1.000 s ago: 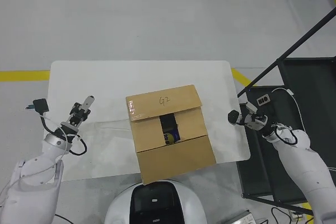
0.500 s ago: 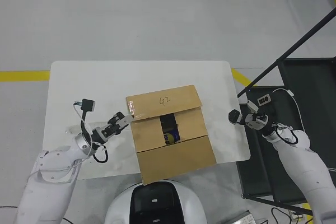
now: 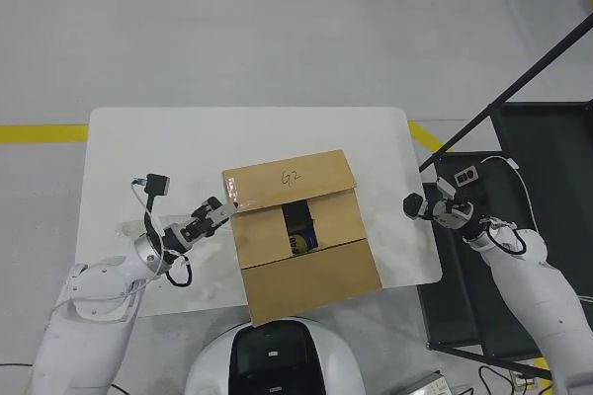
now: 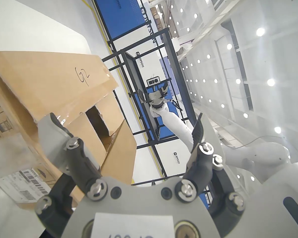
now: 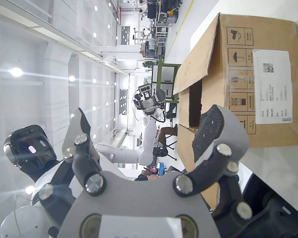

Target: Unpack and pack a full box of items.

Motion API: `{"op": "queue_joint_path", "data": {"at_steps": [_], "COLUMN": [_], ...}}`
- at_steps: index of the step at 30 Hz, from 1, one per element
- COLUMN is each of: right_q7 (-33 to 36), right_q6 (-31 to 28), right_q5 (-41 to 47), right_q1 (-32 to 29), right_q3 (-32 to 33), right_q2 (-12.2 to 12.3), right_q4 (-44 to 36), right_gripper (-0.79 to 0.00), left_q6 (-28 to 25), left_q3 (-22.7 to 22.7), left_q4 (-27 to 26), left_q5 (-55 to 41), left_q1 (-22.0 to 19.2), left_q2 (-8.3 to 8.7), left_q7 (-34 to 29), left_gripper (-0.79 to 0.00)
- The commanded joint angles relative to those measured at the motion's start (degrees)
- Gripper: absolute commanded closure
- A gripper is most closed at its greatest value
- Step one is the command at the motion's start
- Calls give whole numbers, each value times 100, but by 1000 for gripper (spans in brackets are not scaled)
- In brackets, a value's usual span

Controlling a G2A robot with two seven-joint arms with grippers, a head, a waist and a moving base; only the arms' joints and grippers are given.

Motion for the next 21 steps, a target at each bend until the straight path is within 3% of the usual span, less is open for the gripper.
{"op": "queue_joint_path", "data": {"at_steps": [1, 4, 9, 16, 21], "right_q7": [0, 0, 0, 0, 0], "right_q6": [0, 0, 0, 0, 0], "right_q5": [0, 0, 0, 0, 0], "right_q1": [0, 0, 0, 0, 0], "right_q3": [0, 0, 0, 0, 0], "right_q2": [0, 0, 0, 0, 0], "right_q4": [0, 0, 0, 0, 0], "right_gripper": [-785, -785, -785, -785, -785], "left_q6": [19, 118, 331, 381, 240], "left_q3": [103, 314, 800, 1064, 1004], "left_q4": [-62, 61, 725, 1454, 1618], "left_q5": [-40, -162, -330, -475, -734], "left_q1": [28, -103, -581, -1027, -1227], "left_q2": [7, 16, -24, -84, -96], "left_q7": [-179, -621, -974, -682, -491], "left_gripper": [-785, -785, -785, -785, -785]}}
